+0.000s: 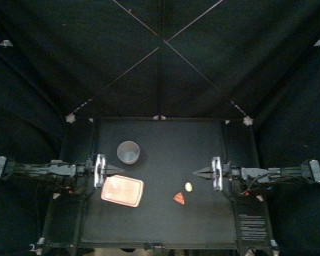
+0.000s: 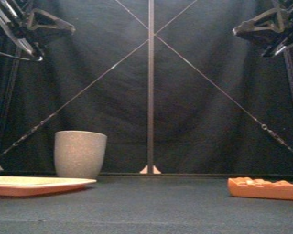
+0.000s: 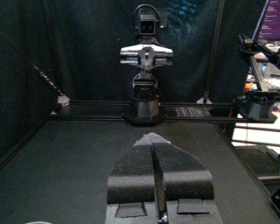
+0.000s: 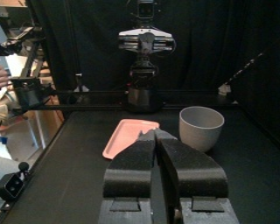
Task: Pick the pie then place it on the pink plate
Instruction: Pick the pie
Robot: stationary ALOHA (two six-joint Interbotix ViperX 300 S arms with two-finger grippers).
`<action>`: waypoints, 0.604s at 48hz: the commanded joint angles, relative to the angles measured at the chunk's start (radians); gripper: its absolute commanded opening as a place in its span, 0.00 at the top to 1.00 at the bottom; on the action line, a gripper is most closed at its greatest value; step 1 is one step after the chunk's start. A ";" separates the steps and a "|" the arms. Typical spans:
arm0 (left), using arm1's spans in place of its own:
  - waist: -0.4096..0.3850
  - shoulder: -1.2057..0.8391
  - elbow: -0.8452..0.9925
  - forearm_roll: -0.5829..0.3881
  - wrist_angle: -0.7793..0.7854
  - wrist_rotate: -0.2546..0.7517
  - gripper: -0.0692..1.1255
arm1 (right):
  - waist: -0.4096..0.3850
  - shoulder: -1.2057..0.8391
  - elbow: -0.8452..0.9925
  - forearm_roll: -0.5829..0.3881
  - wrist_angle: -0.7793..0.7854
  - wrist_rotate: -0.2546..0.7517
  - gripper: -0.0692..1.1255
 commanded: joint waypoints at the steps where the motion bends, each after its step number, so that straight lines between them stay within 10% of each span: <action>1: 0.000 0.009 -0.023 -0.003 -0.005 -0.002 0.90 | 0.006 0.041 -0.011 0.003 -0.006 0.011 0.92; 18: -0.008 0.032 -0.028 -0.003 -0.008 -0.002 0.90 | 0.008 0.368 -0.143 0.058 0.034 0.037 0.88; 29: -0.008 0.032 -0.028 -0.003 -0.008 -0.002 0.90 | 0.002 0.403 -0.225 0.245 0.144 0.034 0.43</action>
